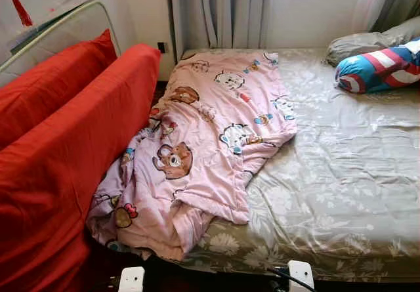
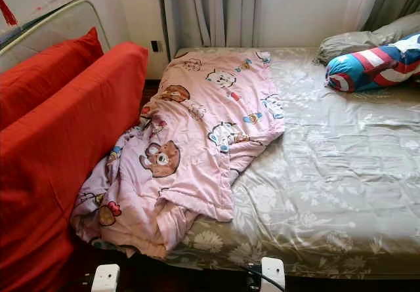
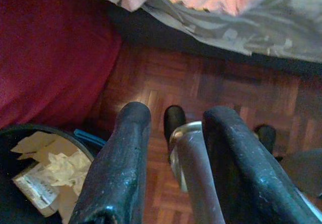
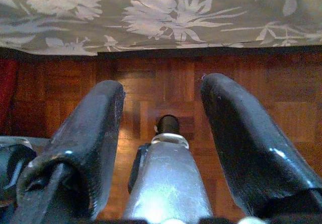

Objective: Clean up the room

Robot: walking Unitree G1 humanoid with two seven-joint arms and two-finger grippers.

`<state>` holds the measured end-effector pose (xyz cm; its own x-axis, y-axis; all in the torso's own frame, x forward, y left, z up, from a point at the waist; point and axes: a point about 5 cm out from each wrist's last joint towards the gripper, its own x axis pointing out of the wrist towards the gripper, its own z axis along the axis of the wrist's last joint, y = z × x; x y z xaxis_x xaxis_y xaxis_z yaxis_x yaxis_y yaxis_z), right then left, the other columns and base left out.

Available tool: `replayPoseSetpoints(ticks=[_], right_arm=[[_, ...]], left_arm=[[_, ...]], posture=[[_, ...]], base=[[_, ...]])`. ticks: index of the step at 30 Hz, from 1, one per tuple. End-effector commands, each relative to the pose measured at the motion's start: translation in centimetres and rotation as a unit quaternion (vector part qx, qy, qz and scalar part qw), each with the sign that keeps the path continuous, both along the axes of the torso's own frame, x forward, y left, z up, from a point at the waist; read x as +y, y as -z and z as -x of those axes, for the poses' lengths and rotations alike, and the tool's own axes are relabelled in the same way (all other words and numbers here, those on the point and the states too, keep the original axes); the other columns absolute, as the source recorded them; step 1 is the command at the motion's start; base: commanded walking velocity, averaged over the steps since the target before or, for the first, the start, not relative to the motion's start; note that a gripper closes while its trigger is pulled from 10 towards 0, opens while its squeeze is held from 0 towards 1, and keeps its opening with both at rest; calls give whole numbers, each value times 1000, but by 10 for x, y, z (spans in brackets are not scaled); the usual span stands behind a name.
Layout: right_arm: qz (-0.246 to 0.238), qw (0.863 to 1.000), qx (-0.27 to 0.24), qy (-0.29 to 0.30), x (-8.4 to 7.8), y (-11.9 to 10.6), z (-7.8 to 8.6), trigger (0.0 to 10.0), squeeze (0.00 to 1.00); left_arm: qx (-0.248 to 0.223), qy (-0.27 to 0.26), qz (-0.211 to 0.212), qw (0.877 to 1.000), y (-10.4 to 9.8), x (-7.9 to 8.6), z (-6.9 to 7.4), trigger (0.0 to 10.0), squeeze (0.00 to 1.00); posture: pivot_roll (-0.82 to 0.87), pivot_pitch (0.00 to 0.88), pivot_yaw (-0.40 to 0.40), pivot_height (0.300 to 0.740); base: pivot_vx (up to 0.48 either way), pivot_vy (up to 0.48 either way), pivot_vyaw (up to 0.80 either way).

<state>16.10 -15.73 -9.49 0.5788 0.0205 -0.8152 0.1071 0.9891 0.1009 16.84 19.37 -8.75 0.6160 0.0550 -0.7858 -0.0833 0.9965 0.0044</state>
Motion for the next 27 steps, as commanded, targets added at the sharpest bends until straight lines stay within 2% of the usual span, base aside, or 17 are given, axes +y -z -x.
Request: replayPoseSetpoints(ticks=[1, 4, 18, 23, 27], right_arm=[[-1, 1000, -8, -8, 3, -2, -4, 10000, 0], [-3, 1000, -8, -4, 3, -2, -4, 10000, 0], [-2, 1000, -11, -8, 3, -2, -4, 10000, 0], [-2, 999, -27, -22, 3, -4, -6, 10000, 0], [4, 997, -59, -43, 3, -7, -10, 10000, 0]], left_arm=[[14, -6, 0, 1000, 3, 5, 8, 10000, 0], [14, -6, 0, 1000, 3, 5, 8, 10000, 0], [13, -9, 1, 1000, 3, 6, 9, 10000, 0], [-10, -23, 4, 1000, -1, 10, 4, 10000, 0], [-63, -30, 14, 997, -11, 16, -11, 10000, 0]], posture=[[7, 0, 11, 740], [7, 0, 10, 740], [5, 0, 7, 740], [-2, 0, 8, 740], [-10, 0, 9, 740]], base=[[277, 0, 800], [274, 0, 673], [237, 0, 0], [0, 0, 0], [0, 0, 0]])
